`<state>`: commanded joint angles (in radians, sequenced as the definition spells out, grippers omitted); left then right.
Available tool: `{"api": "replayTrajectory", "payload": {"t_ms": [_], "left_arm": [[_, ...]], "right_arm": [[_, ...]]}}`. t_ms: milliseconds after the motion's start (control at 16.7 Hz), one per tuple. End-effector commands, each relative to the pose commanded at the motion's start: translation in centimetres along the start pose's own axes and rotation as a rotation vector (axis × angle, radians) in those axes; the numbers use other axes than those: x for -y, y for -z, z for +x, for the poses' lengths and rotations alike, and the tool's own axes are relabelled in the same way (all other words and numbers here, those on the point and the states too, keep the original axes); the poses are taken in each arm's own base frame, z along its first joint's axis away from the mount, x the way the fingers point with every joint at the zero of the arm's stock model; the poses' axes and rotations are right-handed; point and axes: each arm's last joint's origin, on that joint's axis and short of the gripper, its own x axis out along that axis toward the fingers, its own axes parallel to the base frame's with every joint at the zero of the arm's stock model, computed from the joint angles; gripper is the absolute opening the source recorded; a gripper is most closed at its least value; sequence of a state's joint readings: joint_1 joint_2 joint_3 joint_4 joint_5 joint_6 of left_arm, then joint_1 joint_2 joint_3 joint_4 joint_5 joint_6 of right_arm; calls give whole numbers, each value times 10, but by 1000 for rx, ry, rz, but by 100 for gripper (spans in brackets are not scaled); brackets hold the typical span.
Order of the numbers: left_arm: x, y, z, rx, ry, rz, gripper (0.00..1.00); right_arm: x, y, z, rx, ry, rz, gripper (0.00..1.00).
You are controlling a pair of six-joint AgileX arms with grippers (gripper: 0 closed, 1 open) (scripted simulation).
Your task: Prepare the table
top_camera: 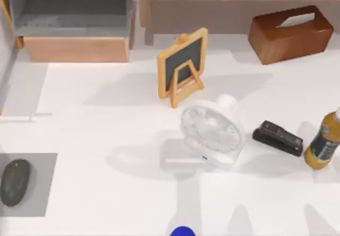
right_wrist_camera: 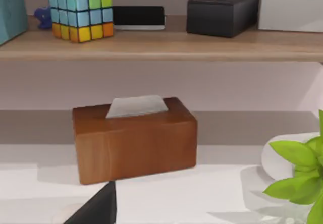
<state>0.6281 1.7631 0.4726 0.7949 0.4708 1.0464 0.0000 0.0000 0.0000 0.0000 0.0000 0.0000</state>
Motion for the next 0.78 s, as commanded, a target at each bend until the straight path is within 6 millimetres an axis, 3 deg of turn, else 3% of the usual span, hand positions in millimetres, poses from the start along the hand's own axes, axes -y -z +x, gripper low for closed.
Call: {"api": "replayTrajectory", "payload": {"t_ms": [480,780], "left_arm": [[-10,16,-7,241,-285,623,100],[-12,15,-7,296,-360,789,100]], "right_arm": [[0,0,0,0,0,0,100],[0,0,0,0,0,0,100]]}}
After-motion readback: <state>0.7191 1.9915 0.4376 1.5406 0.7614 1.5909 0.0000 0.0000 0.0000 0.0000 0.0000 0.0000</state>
